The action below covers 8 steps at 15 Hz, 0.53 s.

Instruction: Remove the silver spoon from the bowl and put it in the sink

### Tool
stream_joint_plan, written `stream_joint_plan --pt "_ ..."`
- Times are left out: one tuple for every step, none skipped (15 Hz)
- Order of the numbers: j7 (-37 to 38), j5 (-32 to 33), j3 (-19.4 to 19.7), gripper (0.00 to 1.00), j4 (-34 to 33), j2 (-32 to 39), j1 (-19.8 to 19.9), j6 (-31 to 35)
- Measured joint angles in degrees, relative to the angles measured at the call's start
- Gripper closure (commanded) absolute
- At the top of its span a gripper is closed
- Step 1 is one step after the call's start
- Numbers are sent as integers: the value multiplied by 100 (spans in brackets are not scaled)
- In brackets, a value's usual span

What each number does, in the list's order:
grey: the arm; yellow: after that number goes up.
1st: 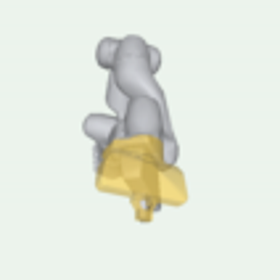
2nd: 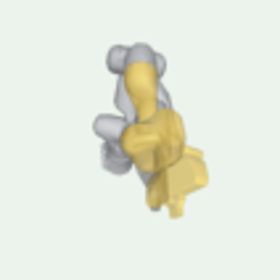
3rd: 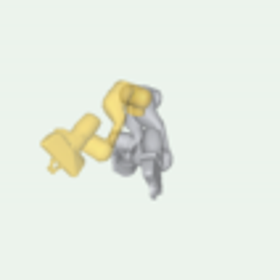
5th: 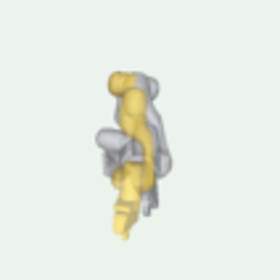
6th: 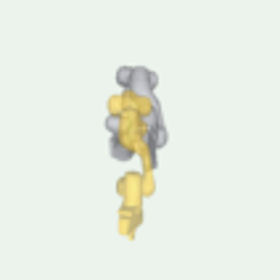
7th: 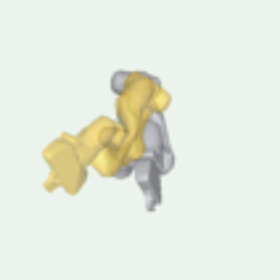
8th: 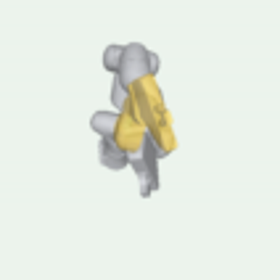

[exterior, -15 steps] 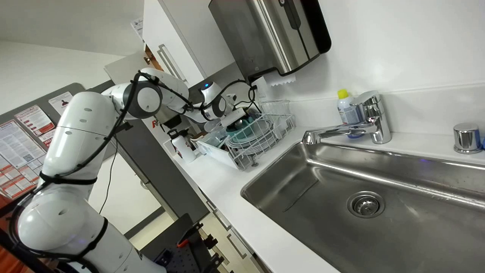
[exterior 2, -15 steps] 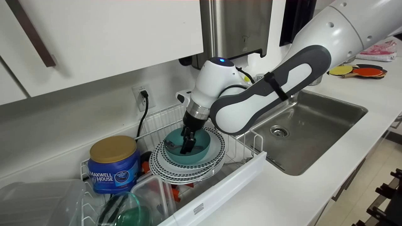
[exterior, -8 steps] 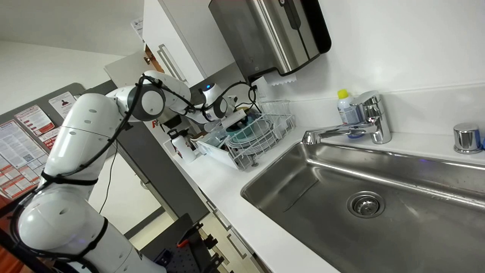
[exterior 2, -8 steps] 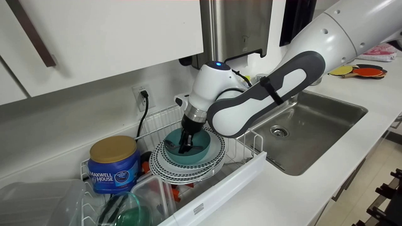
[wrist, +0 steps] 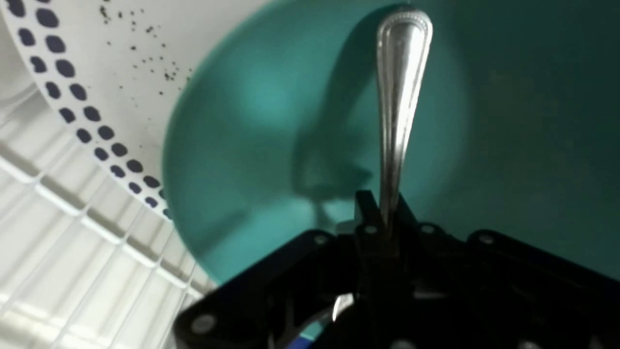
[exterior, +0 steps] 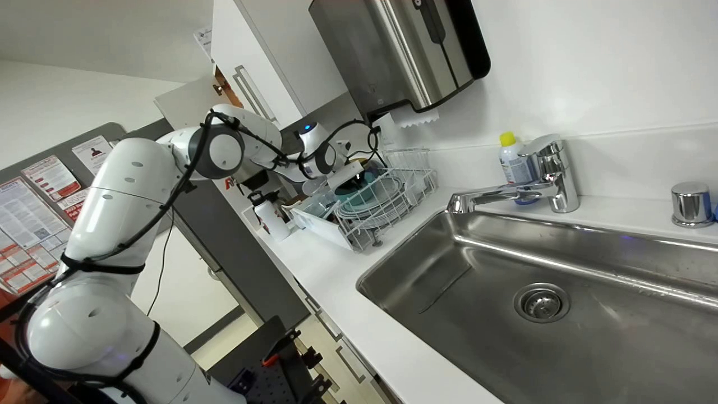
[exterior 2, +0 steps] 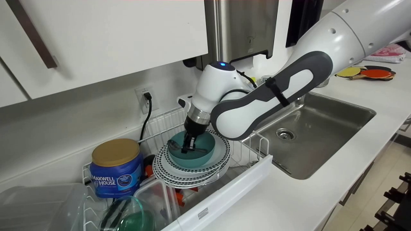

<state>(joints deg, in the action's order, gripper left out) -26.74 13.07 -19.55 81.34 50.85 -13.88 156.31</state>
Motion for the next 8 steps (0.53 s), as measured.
stream_joint_plan --pt "22 -32 0 98 0 -14 0 0" --pt "60 -90 -1 98 1 -34 1 2" --pt "121 -147 -10 98 5 -64 7 8" --pt "166 -230 -20 98 13 -102 15 13" --pt "242 -323 -21 98 28 -151 21 14" --pt "303 -410 -28 98 47 -201 34 19" --pt "381 -502 -33 98 72 -254 48 28" --pt "474 -590 -34 98 104 -311 63 46"
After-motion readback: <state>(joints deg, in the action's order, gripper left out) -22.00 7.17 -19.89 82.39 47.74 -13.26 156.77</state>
